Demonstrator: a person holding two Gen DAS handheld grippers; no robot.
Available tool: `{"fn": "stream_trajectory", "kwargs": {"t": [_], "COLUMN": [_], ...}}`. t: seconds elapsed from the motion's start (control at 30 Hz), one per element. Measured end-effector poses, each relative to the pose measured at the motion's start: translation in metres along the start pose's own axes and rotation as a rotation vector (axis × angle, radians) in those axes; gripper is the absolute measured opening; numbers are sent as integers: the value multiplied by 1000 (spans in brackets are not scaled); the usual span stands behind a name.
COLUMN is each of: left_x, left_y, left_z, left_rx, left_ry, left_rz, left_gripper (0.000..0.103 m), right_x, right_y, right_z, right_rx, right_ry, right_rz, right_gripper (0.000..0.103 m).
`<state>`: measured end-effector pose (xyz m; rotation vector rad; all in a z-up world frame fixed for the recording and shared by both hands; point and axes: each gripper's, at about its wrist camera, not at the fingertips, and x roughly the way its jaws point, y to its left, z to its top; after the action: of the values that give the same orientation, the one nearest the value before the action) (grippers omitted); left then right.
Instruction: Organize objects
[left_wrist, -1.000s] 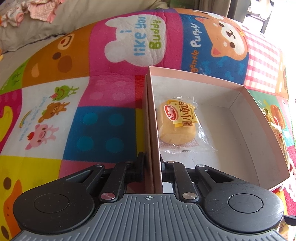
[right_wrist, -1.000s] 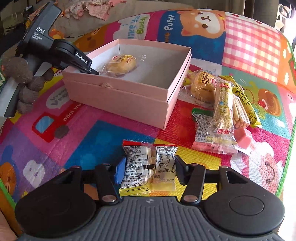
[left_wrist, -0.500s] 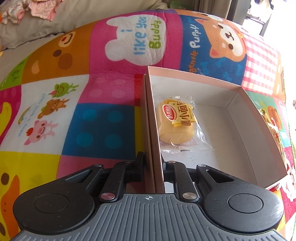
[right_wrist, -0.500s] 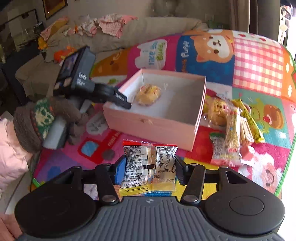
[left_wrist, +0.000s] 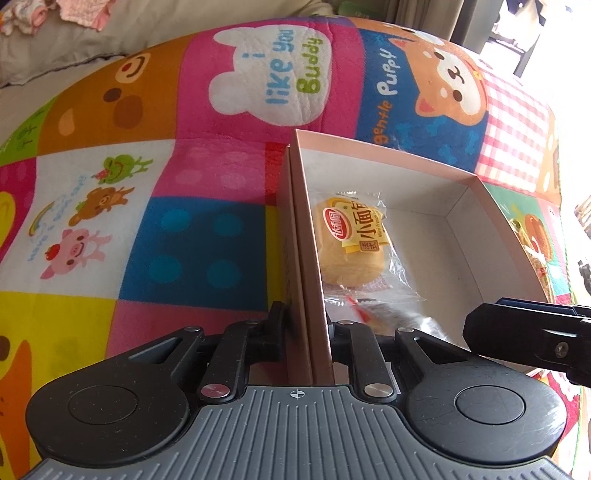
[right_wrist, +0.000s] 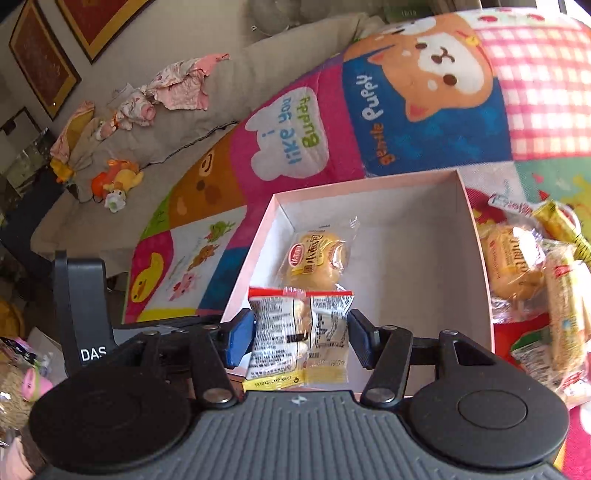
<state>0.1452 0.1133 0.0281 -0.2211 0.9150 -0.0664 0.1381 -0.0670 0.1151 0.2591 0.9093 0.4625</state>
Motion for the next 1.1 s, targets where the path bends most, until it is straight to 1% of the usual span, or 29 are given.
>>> {"fn": "stream_trajectory", "kwargs": {"t": [0.1, 0.17, 0.3, 0.4, 0.43, 0.53, 0.63, 0.67, 0.77, 0.83, 0.87, 0.9, 0.93, 1.0, 1.1], "left_x": [0, 0, -1, -1, -1, -2, -2, -3, -3, -4, -3, -3, -3, -3, -4], "left_y": [0, 0, -2, -4, -5, -7, -9, -9, -11, -12, -12, -12, -12, -12, -12], "left_z": [0, -1, -2, -3, -4, -5, -5, -5, -6, -6, -6, -6, -6, -5, -6], "left_rx": [0, 2, 4, 3, 4, 16, 21, 24, 31, 34, 34, 35, 35, 31, 30], "left_ry": [-1, -2, -7, -10, -10, -12, -3, -2, 3, 6, 9, 10, 12, 16, 18], "left_rz": [1, 3, 15, 24, 26, 34, 40, 42, 46, 51, 53, 55, 56, 55, 53], "left_gripper": [19, 19, 18, 18, 18, 18, 17, 17, 17, 17, 17, 17, 17, 17, 17], "right_x": [-5, -17, -47, -72, -80, -91, -90, -89, -84, -76, -72, -67, -62, -56, -55], "right_y": [-4, -14, -37, -59, -67, -83, -97, -101, -112, -112, -111, -109, -107, -106, -110], "right_z": [-4, -6, -18, -35, -42, -59, -69, -70, -68, -64, -61, -58, -54, -47, -34], "right_rx": [-9, -15, -31, -30, -39, -97, -147, -152, -152, -165, -176, -188, -202, -208, -176], "right_ry": [-14, -40, -105, -148, -164, -178, -176, -176, -182, -189, -192, -194, -196, -205, -222], "right_rz": [-26, -55, -156, -228, -265, -366, -452, -468, -489, -505, -509, -516, -520, -503, -466], "right_gripper": [60, 60, 66, 69, 69, 69, 69, 69, 69, 67, 64, 58, 57, 56, 56]}}
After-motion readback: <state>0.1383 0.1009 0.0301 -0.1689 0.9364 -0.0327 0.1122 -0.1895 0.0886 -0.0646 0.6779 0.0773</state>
